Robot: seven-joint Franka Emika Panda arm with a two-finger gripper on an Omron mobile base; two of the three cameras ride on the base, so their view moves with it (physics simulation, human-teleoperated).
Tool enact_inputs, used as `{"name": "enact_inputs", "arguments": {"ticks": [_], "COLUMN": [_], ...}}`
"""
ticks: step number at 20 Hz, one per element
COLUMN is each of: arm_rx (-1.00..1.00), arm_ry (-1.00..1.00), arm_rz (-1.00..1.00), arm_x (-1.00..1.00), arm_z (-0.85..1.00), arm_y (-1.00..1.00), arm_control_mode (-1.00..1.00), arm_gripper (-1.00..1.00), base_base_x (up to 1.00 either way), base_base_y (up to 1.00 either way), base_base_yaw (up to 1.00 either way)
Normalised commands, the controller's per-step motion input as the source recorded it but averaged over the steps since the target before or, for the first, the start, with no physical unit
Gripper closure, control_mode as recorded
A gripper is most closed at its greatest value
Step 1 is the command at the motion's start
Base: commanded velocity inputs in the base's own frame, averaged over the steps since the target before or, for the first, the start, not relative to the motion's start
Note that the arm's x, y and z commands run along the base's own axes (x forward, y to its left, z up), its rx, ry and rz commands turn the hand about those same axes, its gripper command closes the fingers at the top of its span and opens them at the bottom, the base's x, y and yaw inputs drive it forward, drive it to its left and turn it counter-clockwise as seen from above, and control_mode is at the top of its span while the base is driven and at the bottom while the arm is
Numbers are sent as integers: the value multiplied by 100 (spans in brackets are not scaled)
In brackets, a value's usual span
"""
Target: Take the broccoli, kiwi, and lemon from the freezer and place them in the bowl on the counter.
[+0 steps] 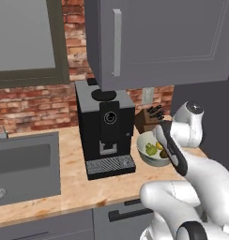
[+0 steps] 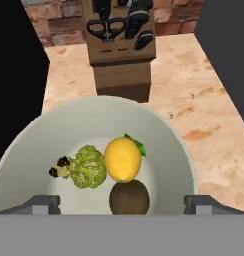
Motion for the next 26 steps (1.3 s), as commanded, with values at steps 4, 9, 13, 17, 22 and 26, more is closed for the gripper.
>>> {"name": "enact_inputs", "arguments": {"ticks": [4, 9, 13, 17, 22, 26], "arm_rx": [-1, 0, 0, 0, -4, -7], "arm_ry": [-3, -2, 0, 0, 5, 1], "arm_rz": [0, 1, 5, 3, 1, 2], "arm_x": [-97, -65, -52, -67, -88, -100], "arm_z": [59, 98, 100, 98, 73, 37], "arm_y": [8, 17, 26, 22, 21, 37], "arm_control_mode": [-100, -100, -100, -100, -100, -100], "arm_gripper": [-100, -100, -100, -100, -100, -100], "base_base_x": [0, 0, 0, 0, 0, 0], "base_base_y": [0, 0, 0, 0, 0, 0], "base_base_yaw": [0, 0, 0, 0, 0, 0]}}
